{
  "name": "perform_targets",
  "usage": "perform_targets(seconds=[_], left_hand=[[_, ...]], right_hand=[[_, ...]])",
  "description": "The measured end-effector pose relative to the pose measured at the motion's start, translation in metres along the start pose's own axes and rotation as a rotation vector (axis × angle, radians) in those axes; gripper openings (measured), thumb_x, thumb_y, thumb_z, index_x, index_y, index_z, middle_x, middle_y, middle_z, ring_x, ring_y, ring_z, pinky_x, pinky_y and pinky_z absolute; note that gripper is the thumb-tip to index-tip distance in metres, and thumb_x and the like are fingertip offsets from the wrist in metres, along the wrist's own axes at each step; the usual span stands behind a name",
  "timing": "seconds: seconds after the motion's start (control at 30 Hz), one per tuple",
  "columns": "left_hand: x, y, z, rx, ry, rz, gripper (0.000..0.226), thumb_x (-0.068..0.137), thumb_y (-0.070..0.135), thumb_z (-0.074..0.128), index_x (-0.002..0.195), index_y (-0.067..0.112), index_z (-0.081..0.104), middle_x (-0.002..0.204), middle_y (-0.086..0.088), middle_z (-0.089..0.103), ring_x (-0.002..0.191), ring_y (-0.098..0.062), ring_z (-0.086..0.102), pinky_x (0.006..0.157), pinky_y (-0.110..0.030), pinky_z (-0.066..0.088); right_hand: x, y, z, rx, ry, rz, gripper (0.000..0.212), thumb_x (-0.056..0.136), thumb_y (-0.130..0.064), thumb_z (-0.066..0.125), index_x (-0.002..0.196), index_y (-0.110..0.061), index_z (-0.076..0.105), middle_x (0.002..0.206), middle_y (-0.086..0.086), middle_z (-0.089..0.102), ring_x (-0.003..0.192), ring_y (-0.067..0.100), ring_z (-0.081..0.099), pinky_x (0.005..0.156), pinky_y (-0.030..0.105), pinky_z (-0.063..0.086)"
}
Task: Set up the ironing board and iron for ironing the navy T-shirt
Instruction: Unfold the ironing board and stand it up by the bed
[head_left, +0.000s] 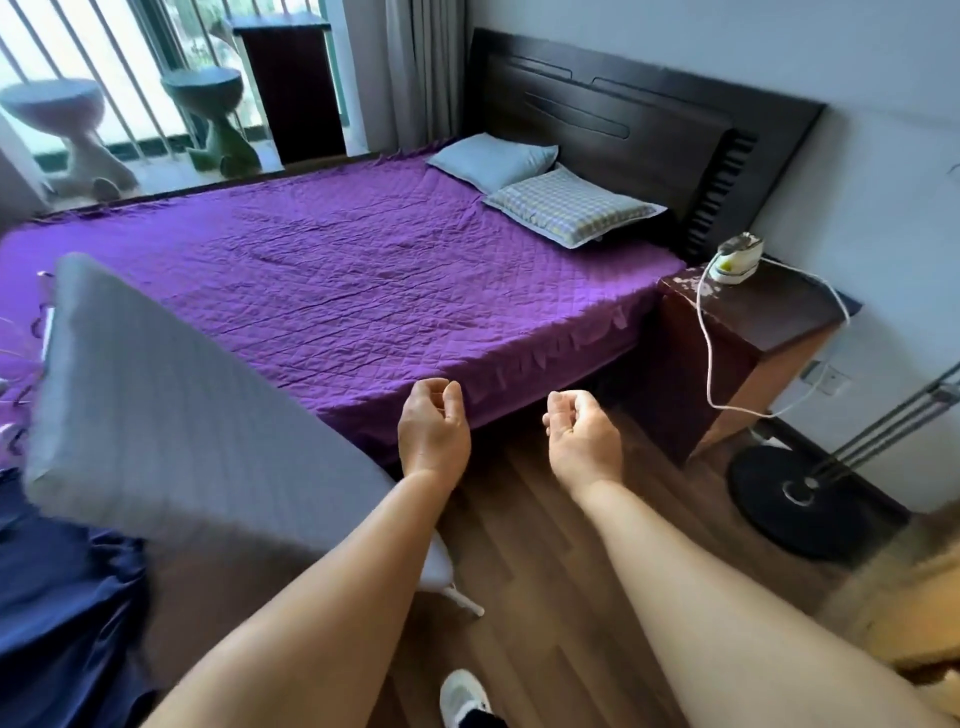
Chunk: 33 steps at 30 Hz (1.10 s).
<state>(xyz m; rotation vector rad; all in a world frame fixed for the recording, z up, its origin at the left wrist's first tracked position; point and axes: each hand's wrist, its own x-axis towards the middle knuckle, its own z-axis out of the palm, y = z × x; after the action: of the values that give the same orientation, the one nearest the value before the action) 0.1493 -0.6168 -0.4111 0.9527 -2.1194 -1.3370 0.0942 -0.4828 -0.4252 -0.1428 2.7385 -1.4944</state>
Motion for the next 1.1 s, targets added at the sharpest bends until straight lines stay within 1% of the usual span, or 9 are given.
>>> perform_targets(seconds=[0.23,0.33,0.43,0.5,0.63,0.73,0.87,1.0,1.1], left_hand=[[0.107,0.028,0.031,-0.062,0.105,-0.001,0.026,0.096,0.029,0.046,0.109,0.010,0.059,0.096,-0.002,0.060,0.087,-0.016,0.053,0.076,-0.024,0.036],[0.139,0.033,0.022,-0.054,0.177,0.008,0.025,0.096,0.029,0.046,0.109,0.010,0.059,0.094,0.000,0.058,0.085,-0.015,0.053,0.074,-0.021,0.035],[0.169,0.028,0.003,-0.032,0.299,-0.004,0.025,0.097,0.028,0.047,0.109,0.009,0.059,0.094,-0.001,0.059,0.084,-0.015,0.053,0.071,-0.020,0.034],[0.184,0.021,-0.011,-0.030,0.396,-0.022,0.025,0.096,0.027,0.047,0.109,0.009,0.059,0.094,-0.001,0.060,0.083,-0.015,0.054,0.073,-0.022,0.036],[0.195,0.004,-0.034,-0.024,0.631,-0.096,0.023,0.096,0.026,0.048,0.108,0.010,0.059,0.094,-0.002,0.063,0.081,-0.015,0.055,0.068,-0.016,0.035],[0.194,-0.005,-0.046,-0.001,0.825,-0.150,0.021,0.096,0.023,0.049,0.106,0.008,0.059,0.098,-0.005,0.065,0.083,-0.015,0.056,0.070,-0.014,0.035],[0.182,-0.009,-0.049,0.033,1.128,-0.307,0.020,0.095,0.019,0.049,0.104,0.006,0.060,0.101,-0.011,0.068,0.090,-0.024,0.061,0.077,-0.023,0.039],[0.158,-0.016,-0.050,0.062,1.378,-0.406,0.020,0.094,0.017,0.052,0.104,0.003,0.061,0.103,-0.015,0.067,0.094,-0.029,0.062,0.077,-0.021,0.039],[0.131,-0.020,-0.049,0.064,1.539,-0.494,0.021,0.094,0.019,0.052,0.104,0.003,0.061,0.104,-0.016,0.067,0.096,-0.031,0.062,0.085,-0.034,0.044]], right_hand=[[0.115,-0.044,0.042,-0.024,-0.091,-0.119,0.037,0.095,-0.045,0.040,0.105,-0.015,0.059,0.097,0.006,0.072,0.091,0.027,0.066,0.084,0.038,0.051],[0.145,-0.068,0.070,-0.018,-0.145,-0.168,0.037,0.096,-0.043,0.040,0.104,-0.013,0.060,0.096,0.007,0.072,0.091,0.029,0.066,0.081,0.037,0.050],[0.167,-0.095,0.111,0.029,-0.256,-0.229,0.033,0.096,-0.040,0.043,0.101,-0.012,0.061,0.093,0.009,0.072,0.089,0.031,0.065,0.078,0.036,0.049],[0.175,-0.113,0.139,0.042,-0.340,-0.287,0.031,0.096,-0.038,0.044,0.100,-0.012,0.061,0.092,0.010,0.072,0.088,0.032,0.065,0.076,0.036,0.048],[0.181,-0.140,0.191,0.056,-0.553,-0.391,0.030,0.097,-0.037,0.043,0.100,-0.013,0.060,0.091,0.009,0.072,0.085,0.030,0.064,0.071,0.034,0.044],[0.181,-0.158,0.226,0.086,-0.731,-0.452,0.031,0.096,-0.040,0.043,0.101,-0.015,0.060,0.093,0.007,0.072,0.087,0.031,0.065,0.076,0.035,0.047],[0.172,-0.181,0.249,0.083,-0.994,-0.600,0.030,0.096,-0.039,0.043,0.102,-0.016,0.061,0.095,0.007,0.072,0.088,0.029,0.064,0.075,0.033,0.045],[0.159,-0.192,0.259,0.080,-1.156,-0.679,0.027,0.094,-0.036,0.046,0.103,-0.017,0.062,0.097,0.004,0.071,0.092,0.026,0.063,0.079,0.034,0.044],[0.144,-0.189,0.265,0.050,-1.254,-0.720,0.027,0.092,-0.038,0.049,0.106,-0.018,0.062,0.099,0.001,0.071,0.096,0.026,0.063,0.081,0.033,0.043]])
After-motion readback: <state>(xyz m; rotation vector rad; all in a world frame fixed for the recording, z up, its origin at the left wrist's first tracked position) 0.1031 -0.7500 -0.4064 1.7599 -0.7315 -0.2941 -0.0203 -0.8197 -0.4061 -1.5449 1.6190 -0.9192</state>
